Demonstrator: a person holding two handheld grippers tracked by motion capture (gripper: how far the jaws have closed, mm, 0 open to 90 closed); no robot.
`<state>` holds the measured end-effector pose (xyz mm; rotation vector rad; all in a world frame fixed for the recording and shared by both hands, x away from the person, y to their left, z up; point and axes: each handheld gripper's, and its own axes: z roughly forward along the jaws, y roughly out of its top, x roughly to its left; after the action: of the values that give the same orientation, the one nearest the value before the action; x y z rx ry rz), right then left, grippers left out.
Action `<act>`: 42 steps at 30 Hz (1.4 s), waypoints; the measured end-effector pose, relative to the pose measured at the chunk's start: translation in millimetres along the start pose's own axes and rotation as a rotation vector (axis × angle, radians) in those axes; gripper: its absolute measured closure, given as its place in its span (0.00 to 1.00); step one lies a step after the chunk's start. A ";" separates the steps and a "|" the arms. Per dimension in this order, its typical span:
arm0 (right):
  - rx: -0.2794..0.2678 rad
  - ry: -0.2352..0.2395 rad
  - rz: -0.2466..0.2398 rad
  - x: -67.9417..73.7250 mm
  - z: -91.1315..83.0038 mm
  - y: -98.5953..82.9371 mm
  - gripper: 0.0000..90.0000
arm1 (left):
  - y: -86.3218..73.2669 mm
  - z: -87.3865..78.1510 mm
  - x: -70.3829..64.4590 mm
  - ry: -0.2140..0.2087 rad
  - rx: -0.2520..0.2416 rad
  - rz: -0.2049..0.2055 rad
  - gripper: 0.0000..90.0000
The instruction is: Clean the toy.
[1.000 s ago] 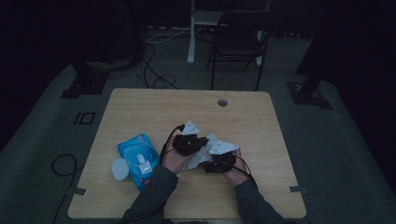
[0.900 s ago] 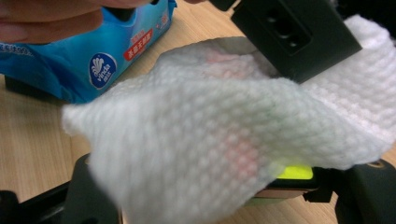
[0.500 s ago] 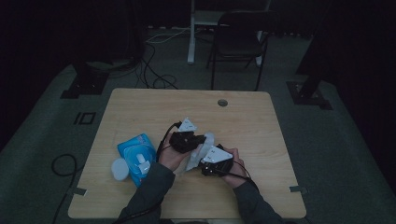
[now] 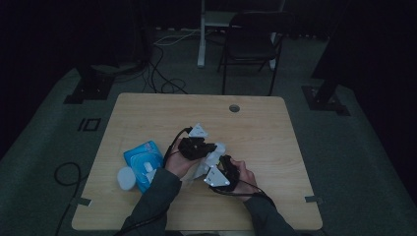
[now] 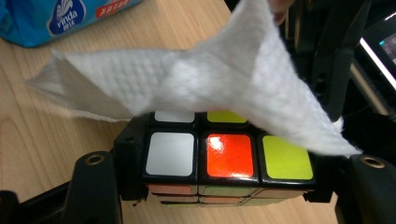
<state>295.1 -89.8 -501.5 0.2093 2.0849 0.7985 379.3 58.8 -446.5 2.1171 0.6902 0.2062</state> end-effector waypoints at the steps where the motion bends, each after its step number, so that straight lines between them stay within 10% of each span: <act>1: -0.001 -0.006 -0.010 1.0 0.2 0.3 0.38 | -0.1 0.6 0.4 -0.001 0.002 0.001 0.98; 18: -0.006 -0.041 -0.063 6.9 -1.2 2.9 0.38 | 6.2 16.4 10.1 -0.012 0.096 0.018 0.98; 32: -0.007 -0.075 -0.111 11.9 -1.1 3.5 0.38 | 10.6 14.5 9.9 -0.102 0.109 0.034 0.98; 42: 0.016 -0.115 -0.187 16.7 0.5 3.7 0.38 | 13.7 15.6 21.9 -0.065 0.153 0.020 0.98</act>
<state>284.8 -79.6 -510.7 0.0661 1.9697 0.6427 408.9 53.5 -447.3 2.2664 0.6648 0.0981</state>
